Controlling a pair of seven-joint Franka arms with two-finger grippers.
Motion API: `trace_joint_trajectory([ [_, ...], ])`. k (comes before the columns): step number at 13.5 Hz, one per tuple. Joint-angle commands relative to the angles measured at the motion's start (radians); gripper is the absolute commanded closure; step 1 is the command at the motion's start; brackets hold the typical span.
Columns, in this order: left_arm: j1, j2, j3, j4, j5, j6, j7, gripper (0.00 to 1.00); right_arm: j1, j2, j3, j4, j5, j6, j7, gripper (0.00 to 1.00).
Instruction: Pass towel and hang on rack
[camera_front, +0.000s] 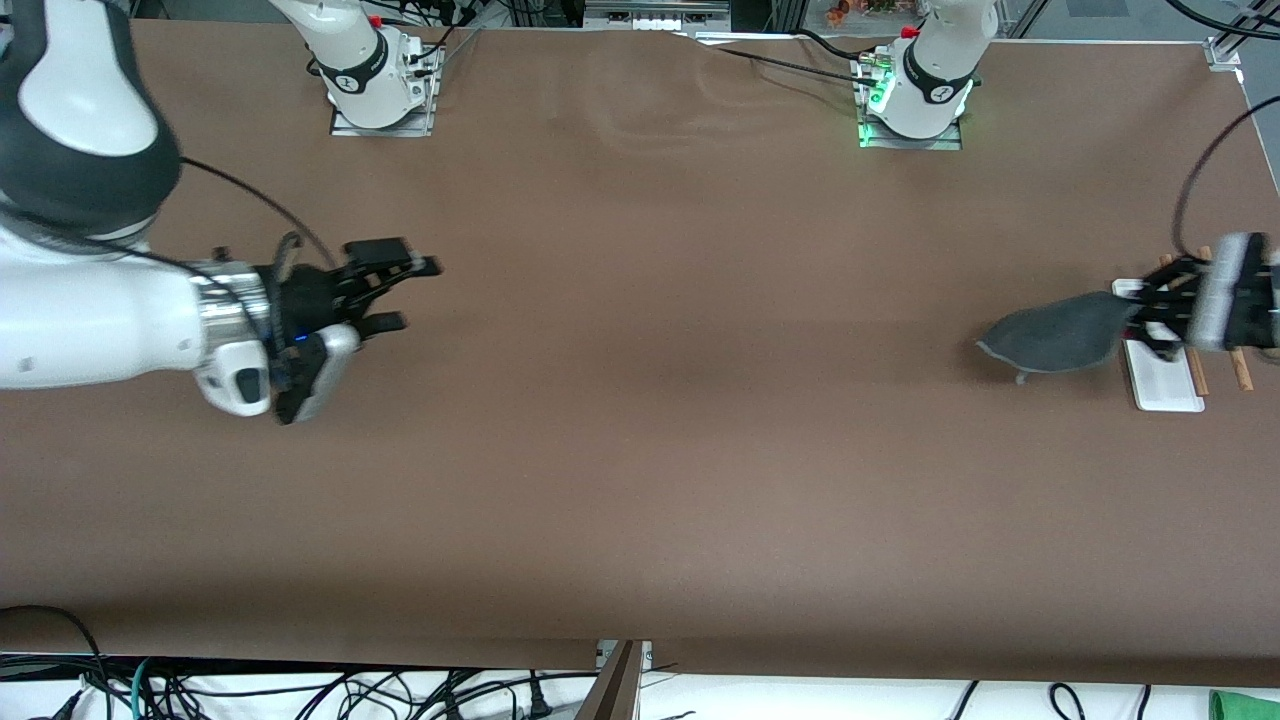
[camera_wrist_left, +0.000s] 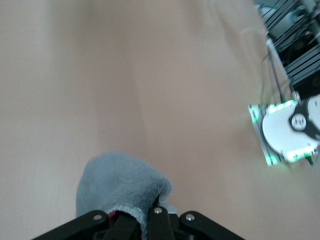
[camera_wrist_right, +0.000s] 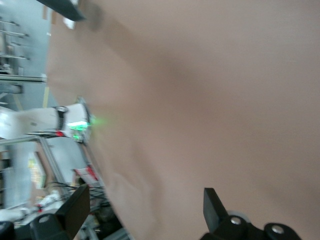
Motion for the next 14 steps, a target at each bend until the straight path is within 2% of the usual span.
trace_joint_trajectory([
  [1, 0.077, 0.043, 0.032, 0.113, 0.076, -0.046, 0.043, 1.0, 0.001, -0.091, -0.129, -0.076, -0.099, -0.007, -0.232, 0.0],
  [3, 0.143, 0.054, 0.052, 0.111, 0.079, -0.036, 0.077, 1.0, 0.001, -0.117, -0.131, -0.076, -0.266, -0.01, -0.331, 0.0],
  [4, 0.159, 0.065, 0.062, 0.113, 0.087, -0.01, 0.084, 1.0, -0.001, -0.125, -0.133, -0.076, -0.299, -0.008, -0.332, 0.0],
  [8, 0.211, 0.14, 0.101, 0.127, 0.113, 0.099, 0.209, 1.0, -0.005, -0.178, -0.247, -0.074, -0.34, 0.016, -0.319, 0.0],
  [10, 0.235, 0.15, 0.105, 0.134, 0.113, 0.105, 0.257, 1.0, -0.007, -0.223, -0.301, -0.08, -0.354, 0.094, -0.319, 0.0],
  [14, 0.286, 0.17, 0.131, 0.139, 0.114, 0.167, 0.324, 1.0, -0.011, -0.249, -0.32, -0.079, -0.463, 0.104, -0.316, 0.0],
])
